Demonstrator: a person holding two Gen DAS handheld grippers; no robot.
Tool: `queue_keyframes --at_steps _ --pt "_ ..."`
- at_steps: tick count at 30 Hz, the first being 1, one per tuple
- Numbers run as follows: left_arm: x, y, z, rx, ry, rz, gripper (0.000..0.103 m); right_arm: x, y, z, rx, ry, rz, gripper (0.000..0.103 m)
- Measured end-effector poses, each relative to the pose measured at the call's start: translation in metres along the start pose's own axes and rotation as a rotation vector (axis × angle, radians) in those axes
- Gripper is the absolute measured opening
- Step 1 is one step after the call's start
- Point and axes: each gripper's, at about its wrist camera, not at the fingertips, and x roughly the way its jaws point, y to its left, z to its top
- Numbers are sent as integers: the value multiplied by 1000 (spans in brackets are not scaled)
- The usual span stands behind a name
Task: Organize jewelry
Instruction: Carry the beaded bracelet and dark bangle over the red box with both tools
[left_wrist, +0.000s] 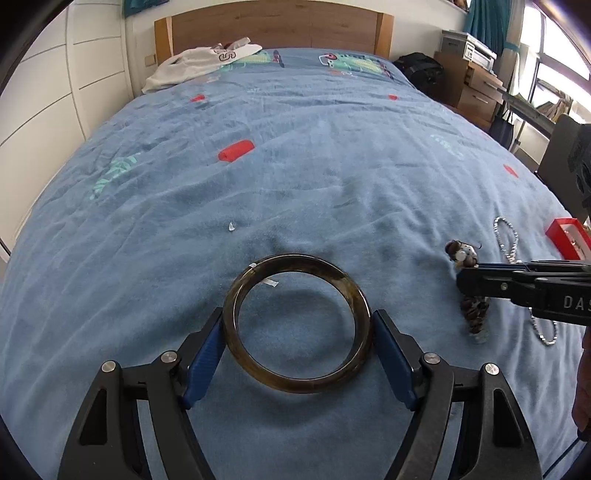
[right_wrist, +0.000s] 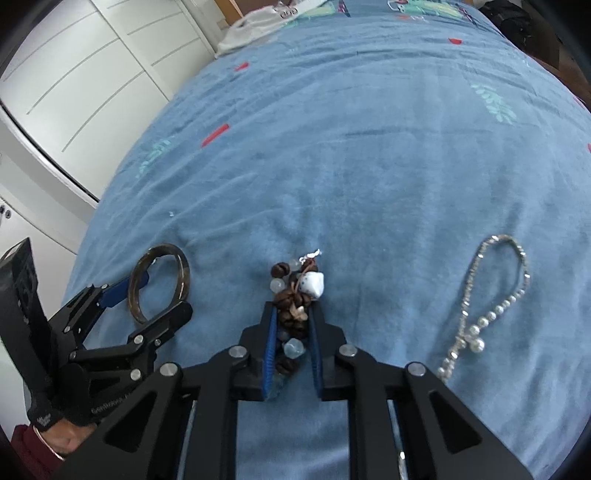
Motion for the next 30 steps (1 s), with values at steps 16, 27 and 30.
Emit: queue_keyframes --at_steps 16,27,30 --pt "-98 -94 24 97 -105 -53 76 -162 -46 -34 24 -189 -10 15" --pt "-115 -237 46 178 -133 -213 76 -278 -151 -74 46 -233 -162 15" --pt "-105 -279 46 209 -117 -260 76 -294 -184 -84 47 -214 -197 15"
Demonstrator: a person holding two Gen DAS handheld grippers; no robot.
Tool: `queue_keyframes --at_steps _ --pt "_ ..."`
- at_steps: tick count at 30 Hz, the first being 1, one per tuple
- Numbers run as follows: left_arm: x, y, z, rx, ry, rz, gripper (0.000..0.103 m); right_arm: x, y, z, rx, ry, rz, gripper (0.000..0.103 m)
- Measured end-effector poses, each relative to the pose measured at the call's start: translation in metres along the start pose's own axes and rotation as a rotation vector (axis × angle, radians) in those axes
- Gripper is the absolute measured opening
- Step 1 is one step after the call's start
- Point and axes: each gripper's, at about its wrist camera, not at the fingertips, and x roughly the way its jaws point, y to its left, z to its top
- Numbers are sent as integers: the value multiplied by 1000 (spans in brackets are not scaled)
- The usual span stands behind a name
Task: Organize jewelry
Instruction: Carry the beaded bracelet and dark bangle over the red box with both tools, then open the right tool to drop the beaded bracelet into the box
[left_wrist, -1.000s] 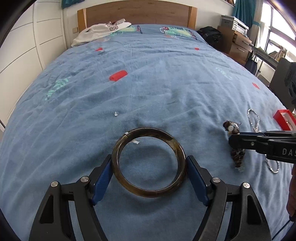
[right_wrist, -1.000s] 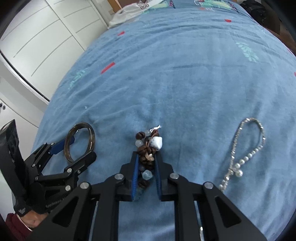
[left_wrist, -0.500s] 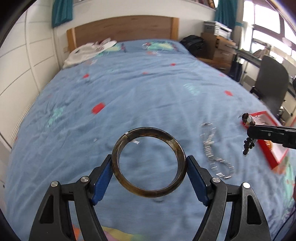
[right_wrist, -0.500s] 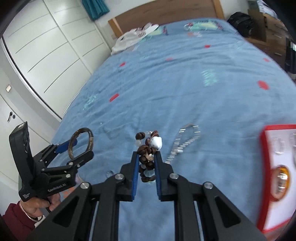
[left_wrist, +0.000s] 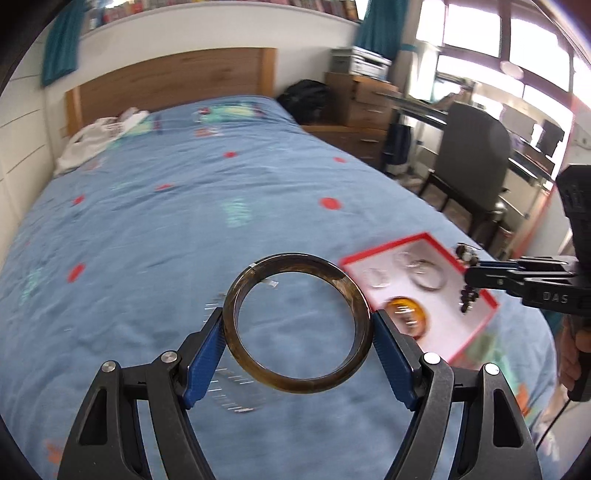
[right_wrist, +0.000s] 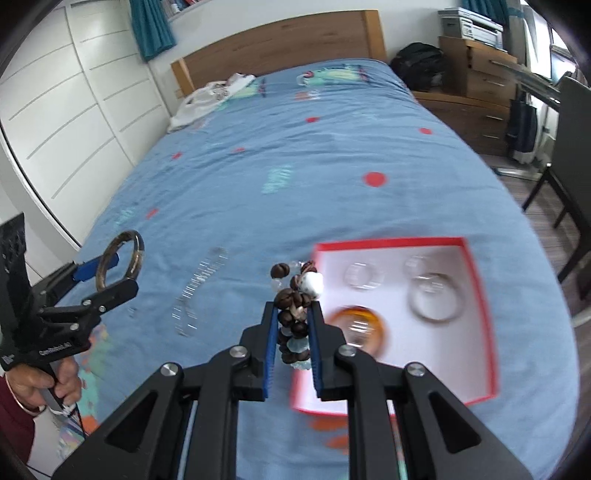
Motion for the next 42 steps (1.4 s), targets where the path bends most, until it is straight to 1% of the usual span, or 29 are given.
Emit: queue_keyframes --at_steps 4,6,10,13,16,20,27,31,38,42 --pt "33 -43 7 37 34 -50 76 -1 -48 -7 -1 25 -13 15" --pt "54 -62 11 51 52 -70 76 5 -64 -10 -3 43 -11 15" --pt "92 -88 19 68 86 -93 76 18 -91 -19 -6 67 1 15" --pt "117 -103 23 88 114 -103 76 35 -107 -19 -7 87 10 15" --pt "139 -109 25 100 144 -111 76 52 -121 -20 -15 113 25 15" --pt "163 -114 25 110 181 -107 76 69 -131 -24 -42 156 21 15" --pt "193 -119 25 141 239 -61 76 82 -142 -34 -76 193 21 15" --pt "202 -118 22 150 267 -44 76 87 -143 -39 -109 217 12 15" --pt "211 -120 19 182 289 -18 76 91 -134 -45 -232 269 -22 16" --pt "215 -120 20 186 292 -3 76 91 -130 -48 -266 281 -34 17"
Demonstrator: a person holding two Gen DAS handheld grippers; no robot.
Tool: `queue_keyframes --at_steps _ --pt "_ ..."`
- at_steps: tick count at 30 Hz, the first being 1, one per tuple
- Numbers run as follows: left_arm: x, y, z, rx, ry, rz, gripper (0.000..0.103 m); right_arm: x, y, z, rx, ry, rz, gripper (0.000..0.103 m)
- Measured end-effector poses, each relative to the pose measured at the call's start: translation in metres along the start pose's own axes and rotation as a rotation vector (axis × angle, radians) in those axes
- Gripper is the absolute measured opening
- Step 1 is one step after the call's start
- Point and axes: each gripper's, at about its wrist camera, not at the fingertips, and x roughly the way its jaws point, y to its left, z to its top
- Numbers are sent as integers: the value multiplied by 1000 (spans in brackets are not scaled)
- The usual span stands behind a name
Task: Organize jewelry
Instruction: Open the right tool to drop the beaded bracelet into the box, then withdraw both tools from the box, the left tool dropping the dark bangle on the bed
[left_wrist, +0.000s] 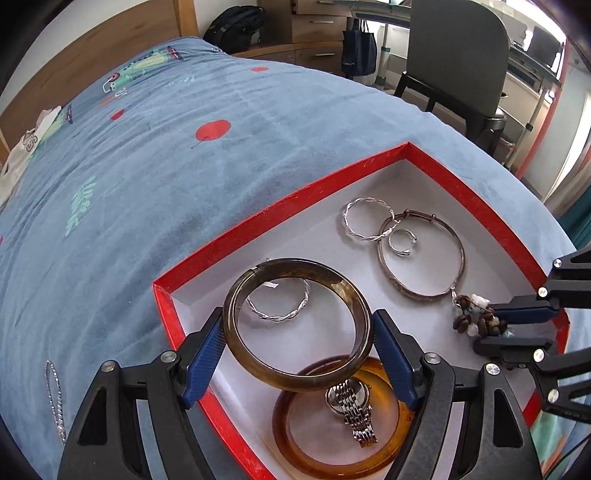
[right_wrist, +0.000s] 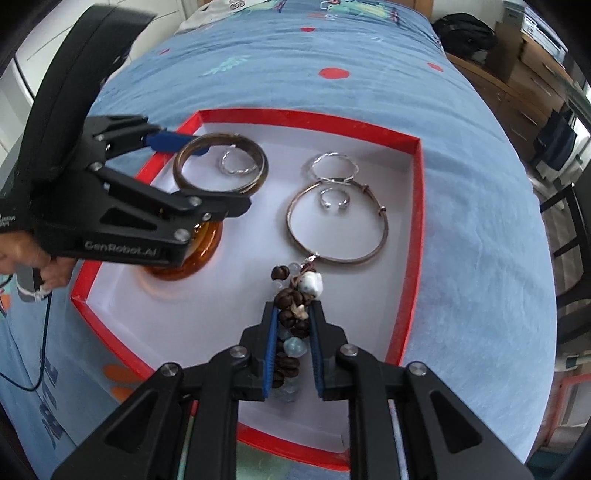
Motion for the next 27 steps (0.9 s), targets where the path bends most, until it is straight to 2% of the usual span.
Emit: queue_keyframes --at_steps 6,10,15,17,23,27 --pt "3 -5 -1 44 3 44 77 -1 0 -1 -7 1 -1 18" --pt "2 -5 -2 49 -3 47 77 -1 1 -1 -8 1 -1 21" --pt "-6 -6 -5 47 -4 31 77 -3 2 1 -4 4 2 36" --pt "-10 -6 -5 48 -9 32 77 -6 1 -1 5 3 -1 38" --pt "-44 -4 -13 40 -49 36 77 -29 -2 -8 43 -21 -10 38" --pt "-81 0 -23 17 -97 45 77 -52 2 -15 67 -43 -27 38"
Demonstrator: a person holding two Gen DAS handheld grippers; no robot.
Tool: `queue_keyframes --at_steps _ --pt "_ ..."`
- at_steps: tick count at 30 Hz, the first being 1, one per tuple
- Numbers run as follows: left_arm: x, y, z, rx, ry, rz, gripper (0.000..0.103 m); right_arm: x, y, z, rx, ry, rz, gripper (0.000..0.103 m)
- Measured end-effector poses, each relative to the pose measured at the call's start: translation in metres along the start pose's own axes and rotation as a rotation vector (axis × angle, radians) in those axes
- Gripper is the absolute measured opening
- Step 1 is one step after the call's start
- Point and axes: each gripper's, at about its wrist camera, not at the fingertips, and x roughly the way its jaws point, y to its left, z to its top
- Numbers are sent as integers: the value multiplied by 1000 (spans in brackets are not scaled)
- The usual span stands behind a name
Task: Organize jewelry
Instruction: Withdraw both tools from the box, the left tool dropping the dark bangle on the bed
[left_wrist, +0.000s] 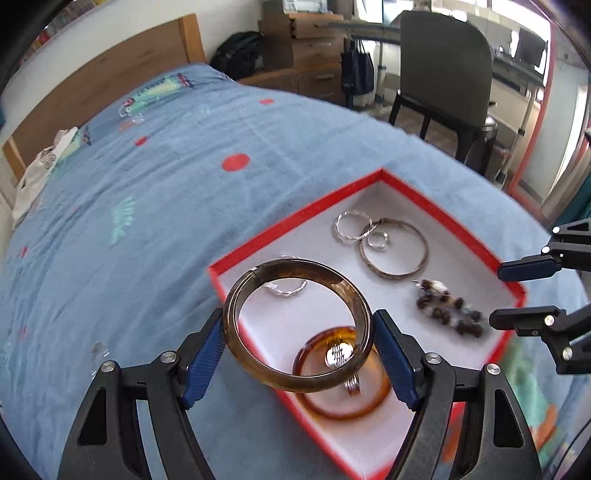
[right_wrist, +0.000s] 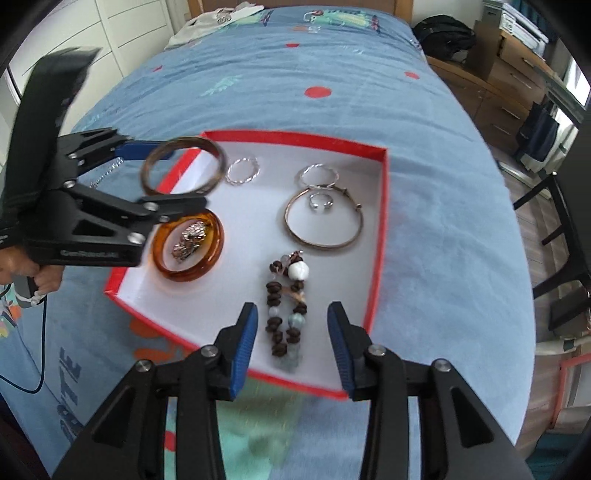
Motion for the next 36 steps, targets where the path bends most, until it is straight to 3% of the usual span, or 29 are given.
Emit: queue_keyframes --at_steps 9,19,30,36 --pt "-83 15 -35 -73 -85 50 78 -58 25 -22 43 -67 -13 38" --pt "-161 37 -91 -148 -153 156 81 -108 77 -38 39 -134 0 38" --pt "-211 66 -151 -220 -202 200 81 -133 147 -43 4 -183 43 38" --pt "-216 84 -175 -271 -198 195 81 -133 170 -44 -3 -194 65 38"
